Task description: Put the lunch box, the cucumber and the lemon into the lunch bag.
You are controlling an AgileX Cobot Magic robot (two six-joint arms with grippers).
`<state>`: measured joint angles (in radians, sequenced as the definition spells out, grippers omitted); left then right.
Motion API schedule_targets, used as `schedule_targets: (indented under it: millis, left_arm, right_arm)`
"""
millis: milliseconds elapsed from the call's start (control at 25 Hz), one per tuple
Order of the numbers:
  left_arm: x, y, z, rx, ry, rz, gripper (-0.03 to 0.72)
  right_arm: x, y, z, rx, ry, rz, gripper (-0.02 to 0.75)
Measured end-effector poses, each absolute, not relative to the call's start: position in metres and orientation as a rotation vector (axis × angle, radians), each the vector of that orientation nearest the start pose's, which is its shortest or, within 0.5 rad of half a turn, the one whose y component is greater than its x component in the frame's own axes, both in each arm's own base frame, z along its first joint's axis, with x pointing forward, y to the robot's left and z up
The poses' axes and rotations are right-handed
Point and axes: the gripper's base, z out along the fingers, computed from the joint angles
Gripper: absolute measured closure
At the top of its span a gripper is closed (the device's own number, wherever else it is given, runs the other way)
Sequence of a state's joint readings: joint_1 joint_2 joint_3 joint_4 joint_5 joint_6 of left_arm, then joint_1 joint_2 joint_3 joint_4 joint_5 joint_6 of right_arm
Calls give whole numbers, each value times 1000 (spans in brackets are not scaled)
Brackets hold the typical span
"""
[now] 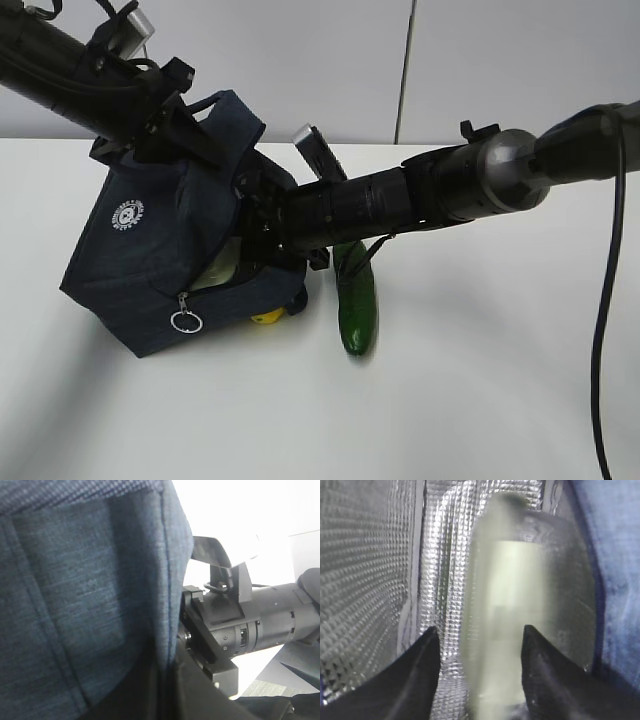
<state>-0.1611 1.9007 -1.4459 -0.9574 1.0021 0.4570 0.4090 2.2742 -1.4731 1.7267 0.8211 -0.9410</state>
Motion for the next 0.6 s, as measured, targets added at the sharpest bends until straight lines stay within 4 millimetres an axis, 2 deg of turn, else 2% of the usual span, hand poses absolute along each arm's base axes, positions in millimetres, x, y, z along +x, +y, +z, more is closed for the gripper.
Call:
schedule_targets:
  millis: [600]
  left_arm:
    - [385, -125, 249, 207, 2603, -1117, 699]
  right_arm:
    - [404, 249, 137, -27, 2335, 1605, 342]
